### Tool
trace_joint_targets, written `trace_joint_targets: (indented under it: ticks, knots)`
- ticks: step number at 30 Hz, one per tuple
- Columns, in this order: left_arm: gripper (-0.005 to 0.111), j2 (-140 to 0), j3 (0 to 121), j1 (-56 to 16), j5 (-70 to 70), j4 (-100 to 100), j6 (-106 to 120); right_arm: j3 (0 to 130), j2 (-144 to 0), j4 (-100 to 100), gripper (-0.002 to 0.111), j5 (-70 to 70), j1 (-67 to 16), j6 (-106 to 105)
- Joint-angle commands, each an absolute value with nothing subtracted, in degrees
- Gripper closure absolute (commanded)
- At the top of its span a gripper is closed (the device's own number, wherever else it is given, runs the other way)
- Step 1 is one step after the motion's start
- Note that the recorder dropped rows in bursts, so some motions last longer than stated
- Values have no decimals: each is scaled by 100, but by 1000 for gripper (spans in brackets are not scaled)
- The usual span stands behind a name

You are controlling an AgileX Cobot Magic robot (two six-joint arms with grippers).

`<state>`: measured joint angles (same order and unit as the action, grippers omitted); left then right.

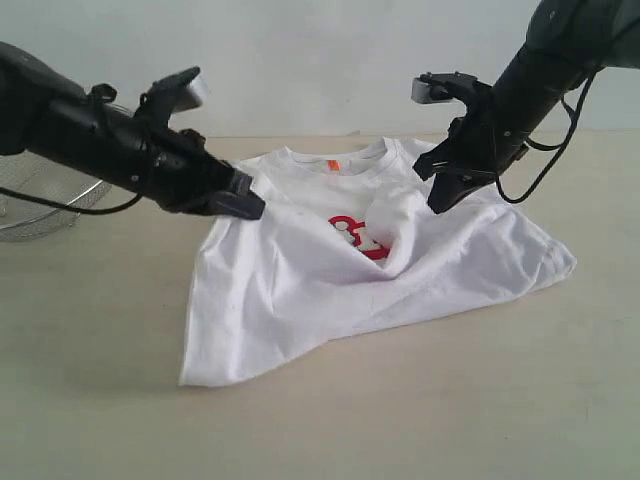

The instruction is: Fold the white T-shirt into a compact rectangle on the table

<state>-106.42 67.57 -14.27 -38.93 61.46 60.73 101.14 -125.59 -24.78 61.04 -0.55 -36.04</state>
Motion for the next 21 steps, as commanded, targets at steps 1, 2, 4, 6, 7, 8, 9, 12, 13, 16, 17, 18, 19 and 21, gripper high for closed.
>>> trace_joint_targets:
  ticks: [1, 2, 4, 6, 7, 8, 9, 12, 13, 16, 17, 18, 19, 21]
  knots:
    - [102, -10605, 7290, -1444, -3369, 6143, 6279, 10132, -12517, -2445, 108, 6063, -53, -3614]
    - [102, -10605, 7429, -1444, -3366, 6143, 6360, 10132, -12517, -2445, 108, 6063, -53, -3614]
    - [102, -10605, 7700, -1444, -3307, 6193, 6617, 10132, -12517, -2422, 108, 6014, -53, -3614]
    - [102, -10605, 7956, -1444, -3117, 6282, 7009, 10132, -12517, -2381, 108, 5936, -53, -3533]
    - [102, -10621, 8041, -1444, -2968, 6354, 7175, 10132, -12517, -2371, 108, 5922, -53, -3506]
    - [102, -10633, 8142, -1444, -2629, 6459, 7328, 10132, -12517, -2357, 108, 5894, -53, -3491]
    - [102, -10697, 8220, -1444, -2194, 6571, 7391, 10132, -12517, -2357, 108, 5879, -53, -3491]
    - [102, -11054, 8478, -1370, -1483, 6663, 7390, 10132, -12517, -2357, 108, 5850, -53, -3466]
    - [102, -11232, 8568, -1327, -1510, 6663, 7390, 10132, -12517, -2357, 108, 5839, -53, -3466]
    - [102, -11733, 8889, -1244, -1587, 6663, 7363, 10132, -12517, -2357, 108, 5839, -53, -3466]
    - [102, -11902, 9012, -1230, -1587, 6663, 7330, 10132, -12517, -2357, 108, 5840, -53, -3452]
    - [102, -12065, 9129, -1204, -1587, 6663, 7297, 10132, -12517, -2357, 108, 5851, -53, -3451]
    - [102, -12193, 9228, -1204, -1587, 6663, 7257, 10132, -12517, -2357, 108, 5851, -53, -3440]
    - [102, -12533, 9471, -1195, -1587, 6663, 7195, 10132, -12517, -2357, 108, 5851, -53, -3440]
